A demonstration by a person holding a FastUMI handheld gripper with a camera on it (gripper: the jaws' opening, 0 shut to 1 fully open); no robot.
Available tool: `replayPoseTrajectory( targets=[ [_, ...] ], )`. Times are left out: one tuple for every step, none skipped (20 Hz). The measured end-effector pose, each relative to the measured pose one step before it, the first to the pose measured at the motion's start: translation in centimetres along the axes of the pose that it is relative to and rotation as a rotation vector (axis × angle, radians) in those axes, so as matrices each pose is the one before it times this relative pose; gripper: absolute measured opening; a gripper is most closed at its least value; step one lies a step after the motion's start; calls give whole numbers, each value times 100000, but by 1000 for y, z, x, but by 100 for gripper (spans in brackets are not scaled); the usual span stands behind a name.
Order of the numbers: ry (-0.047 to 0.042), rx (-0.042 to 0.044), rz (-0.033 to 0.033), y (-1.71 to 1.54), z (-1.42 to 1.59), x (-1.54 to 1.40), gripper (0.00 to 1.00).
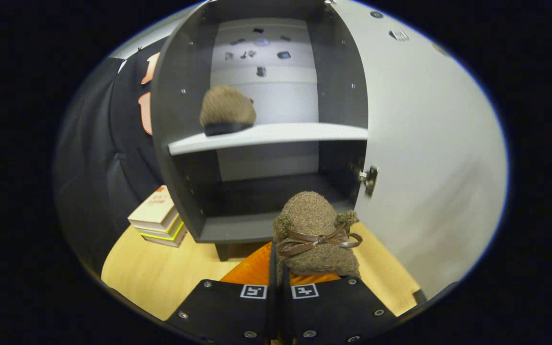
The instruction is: Open the shoe cabinet door, grab the shoes and put them into the shoe cabinet, then close the shoe cabinet door.
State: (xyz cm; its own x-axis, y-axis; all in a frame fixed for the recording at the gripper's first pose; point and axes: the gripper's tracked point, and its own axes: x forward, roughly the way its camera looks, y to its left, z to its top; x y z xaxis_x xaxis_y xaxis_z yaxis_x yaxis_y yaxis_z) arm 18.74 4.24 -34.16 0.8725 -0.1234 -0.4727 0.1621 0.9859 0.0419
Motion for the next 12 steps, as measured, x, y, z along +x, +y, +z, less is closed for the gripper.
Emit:
replayPoseTrajectory(
  targets=[
    [-2555,-930,-199,303,2095,-1385,4],
    [-2516,-1231,-335,170,1957,-1211,4],
    [-2334,-1364,-351,31,1919,-1048,4],
    [-2119,-1394,-31,107,1741,-814,4],
    [-1741,-1514,-168,30,1542,-691,4],
    [-1626,-1158,-695,-102,1296,-591,5],
    [-1241,-393,-841,-114,1206,-331,4],
    [-821,249,-526,-61,1021,-204,4],
    [-393,266,305,85,806,105,4],
    [84,-274,516,-2,554,245,4],
    [-78,-879,249,-87,601,648,4],
    [-738,-1125,-4,-156,708,997,4]
  ],
)
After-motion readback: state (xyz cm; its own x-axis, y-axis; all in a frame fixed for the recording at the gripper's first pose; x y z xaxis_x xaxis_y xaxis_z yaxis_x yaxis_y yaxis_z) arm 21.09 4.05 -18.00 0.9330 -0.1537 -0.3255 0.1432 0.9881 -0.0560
